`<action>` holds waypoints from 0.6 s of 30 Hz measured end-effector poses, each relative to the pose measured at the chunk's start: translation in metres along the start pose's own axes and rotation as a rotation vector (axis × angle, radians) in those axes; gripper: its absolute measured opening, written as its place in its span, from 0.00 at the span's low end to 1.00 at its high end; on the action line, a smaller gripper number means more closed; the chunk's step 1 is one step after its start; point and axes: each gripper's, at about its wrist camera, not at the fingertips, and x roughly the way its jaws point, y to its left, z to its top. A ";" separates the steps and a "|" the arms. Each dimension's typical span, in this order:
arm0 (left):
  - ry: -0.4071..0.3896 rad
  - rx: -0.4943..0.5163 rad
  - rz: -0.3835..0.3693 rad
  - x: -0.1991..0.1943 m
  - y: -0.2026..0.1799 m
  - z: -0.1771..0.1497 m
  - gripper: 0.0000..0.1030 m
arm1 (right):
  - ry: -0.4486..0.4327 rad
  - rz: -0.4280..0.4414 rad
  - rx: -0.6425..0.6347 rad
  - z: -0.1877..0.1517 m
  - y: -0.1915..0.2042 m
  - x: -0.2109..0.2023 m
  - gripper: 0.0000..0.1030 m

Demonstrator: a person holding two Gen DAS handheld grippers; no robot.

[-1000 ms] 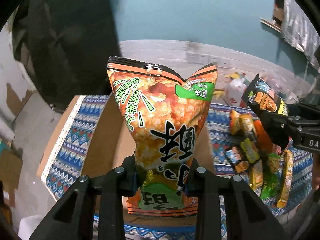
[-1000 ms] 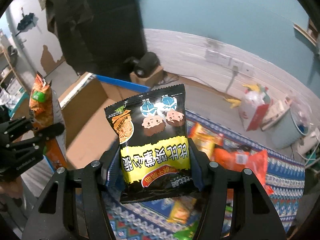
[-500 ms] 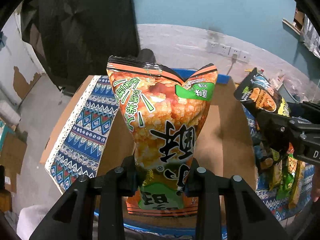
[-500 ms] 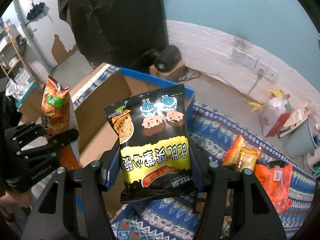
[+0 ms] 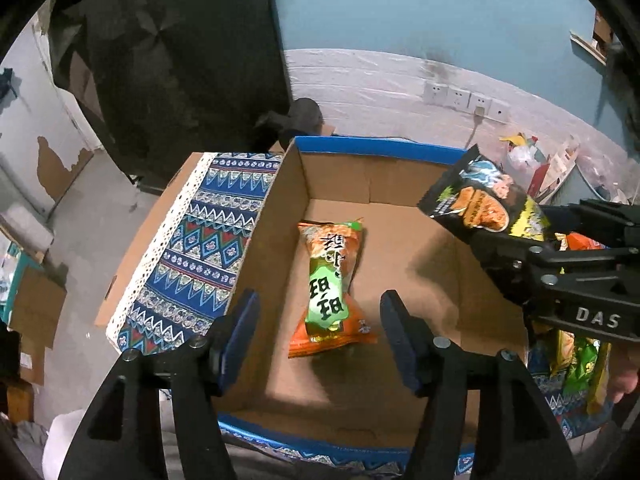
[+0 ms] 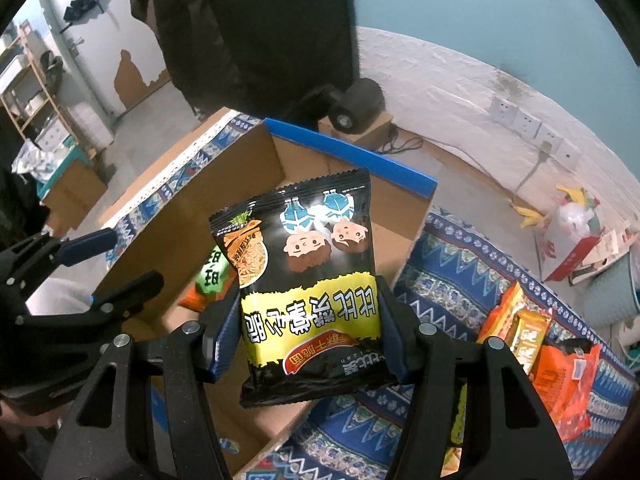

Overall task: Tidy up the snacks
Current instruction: 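Drop orange-green bag into box with left tool while right tool drops black-yellow bag, then move both tools back over the snack pile on the tablecloth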

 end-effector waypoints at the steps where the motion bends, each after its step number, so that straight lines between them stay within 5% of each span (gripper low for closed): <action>1: -0.002 -0.001 0.000 0.000 0.001 0.000 0.62 | 0.002 0.006 0.000 0.001 0.000 0.002 0.57; 14: -0.017 -0.005 -0.036 -0.008 -0.002 0.001 0.64 | -0.017 0.023 0.048 0.005 -0.008 -0.001 0.67; 18: -0.040 0.016 -0.065 -0.014 -0.015 0.001 0.78 | -0.036 0.008 0.079 0.000 -0.017 -0.016 0.73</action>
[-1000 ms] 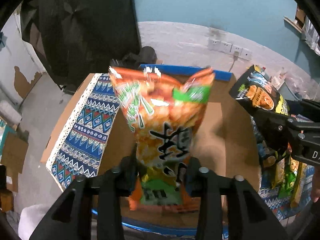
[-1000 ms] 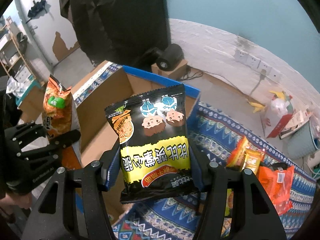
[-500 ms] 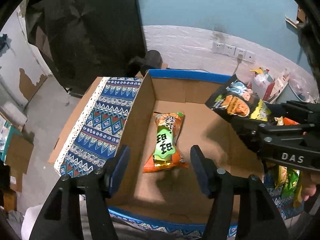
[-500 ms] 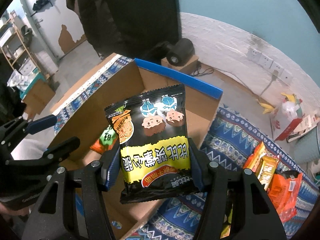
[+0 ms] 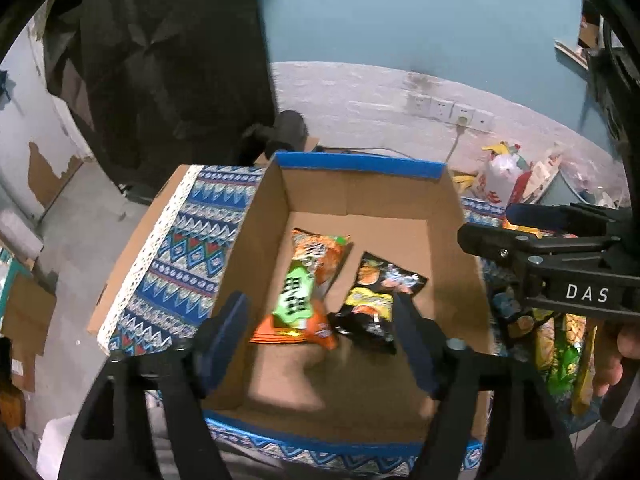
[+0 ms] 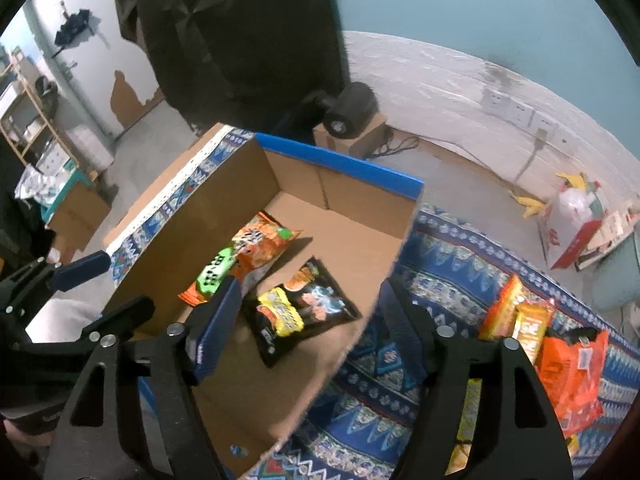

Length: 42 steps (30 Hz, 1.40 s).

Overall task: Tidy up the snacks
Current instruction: 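Move both tools back over the snack pile on the tablecloth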

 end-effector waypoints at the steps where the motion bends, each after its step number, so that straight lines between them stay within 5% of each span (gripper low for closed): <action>1: -0.003 0.008 -0.007 0.000 -0.004 0.000 0.78 | -0.003 -0.008 0.004 -0.001 -0.002 -0.003 0.73; 26: -0.027 0.286 -0.169 -0.006 -0.135 -0.010 0.84 | 0.004 -0.248 0.247 -0.092 -0.140 -0.096 0.73; 42: -0.008 0.502 -0.221 0.020 -0.227 -0.026 0.84 | 0.133 -0.417 0.456 -0.185 -0.235 -0.105 0.73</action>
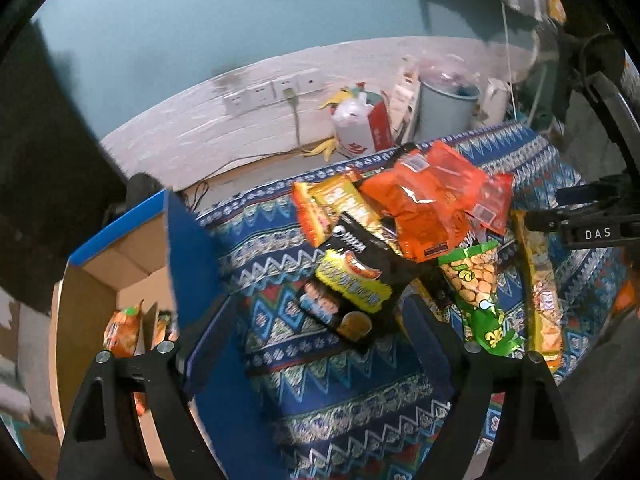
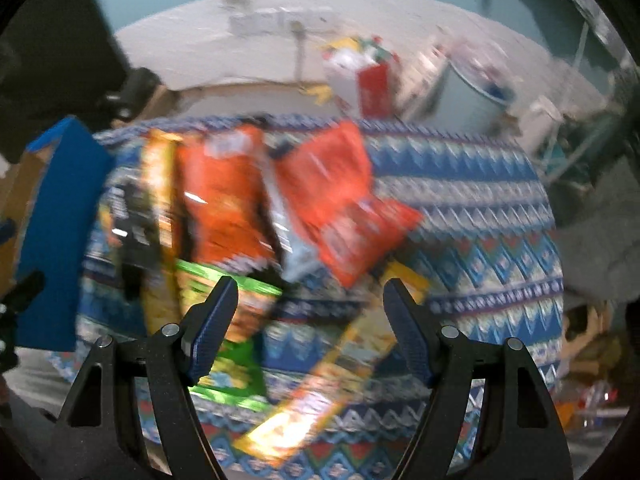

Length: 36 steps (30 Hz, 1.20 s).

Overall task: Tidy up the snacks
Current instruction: 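Move both tools back over the snack pile on the tablecloth, then grasp black bag with left tool while right tool grasps long yellow snack bar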

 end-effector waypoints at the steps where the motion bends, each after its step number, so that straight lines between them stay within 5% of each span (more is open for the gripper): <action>1: 0.008 0.013 -0.001 0.005 -0.005 0.001 0.84 | 0.021 -0.012 0.020 -0.004 -0.009 0.007 0.73; 9: 0.062 0.084 0.007 0.038 -0.023 0.004 0.84 | 0.149 -0.018 0.123 -0.035 -0.041 0.047 0.73; 16: 0.124 0.080 0.001 0.067 -0.025 0.002 0.84 | 0.217 -0.009 0.092 -0.046 -0.030 0.073 0.73; 18: 0.135 0.090 0.010 0.076 -0.025 0.002 0.84 | 0.228 -0.029 0.060 -0.046 -0.027 0.080 0.64; 28: 0.181 0.069 -0.038 0.108 -0.020 0.012 0.92 | 0.207 -0.052 0.002 -0.028 -0.052 0.091 0.39; 36: 0.188 0.009 -0.135 0.116 -0.015 0.018 0.92 | 0.157 -0.086 0.045 0.001 -0.097 0.104 0.36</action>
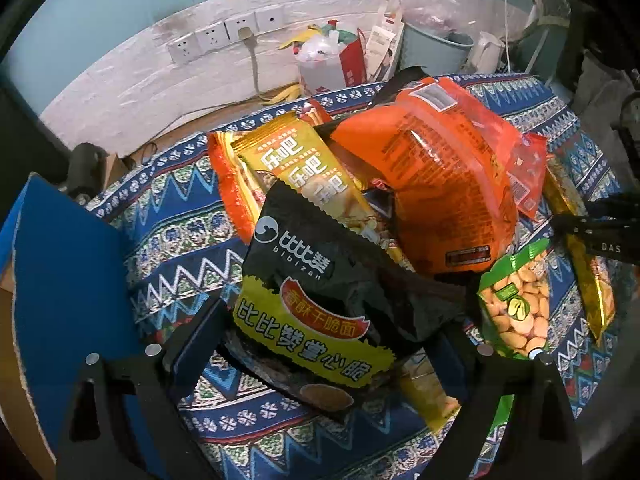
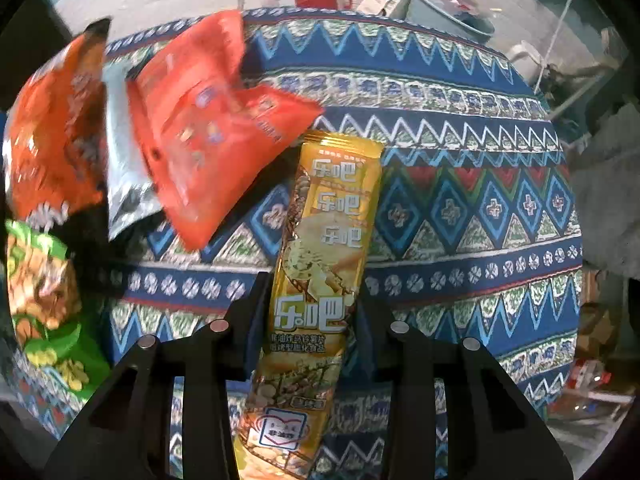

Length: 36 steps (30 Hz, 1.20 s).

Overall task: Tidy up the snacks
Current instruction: 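Grasp black bag with left tool while right tool grasps long yellow snack bar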

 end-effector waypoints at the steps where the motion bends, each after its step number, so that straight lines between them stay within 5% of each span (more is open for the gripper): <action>1: 0.000 -0.001 -0.006 0.000 0.000 -0.001 0.92 | 0.006 0.008 0.010 0.003 -0.004 0.002 0.38; 8: -0.006 -0.016 -0.055 -0.003 0.001 -0.007 0.80 | 0.037 0.005 0.038 -0.027 -0.006 0.005 0.52; 12: -0.007 -0.044 -0.095 -0.006 0.003 -0.012 0.62 | 0.037 -0.003 0.041 -0.033 -0.006 0.004 0.50; 13: -0.010 -0.046 -0.101 -0.008 0.003 -0.013 0.59 | 0.036 -0.003 0.045 -0.037 -0.005 0.004 0.42; 15: -0.011 -0.041 -0.082 -0.010 0.002 -0.017 0.59 | 0.031 -0.002 0.033 -0.042 -0.004 0.001 0.31; 18: -0.009 -0.037 -0.057 -0.013 -0.001 -0.022 0.59 | 0.025 -0.011 0.027 -0.050 -0.002 -0.003 0.29; 36: -0.050 -0.079 -0.023 -0.069 -0.002 -0.037 0.59 | -0.151 -0.032 0.021 -0.056 0.016 -0.098 0.28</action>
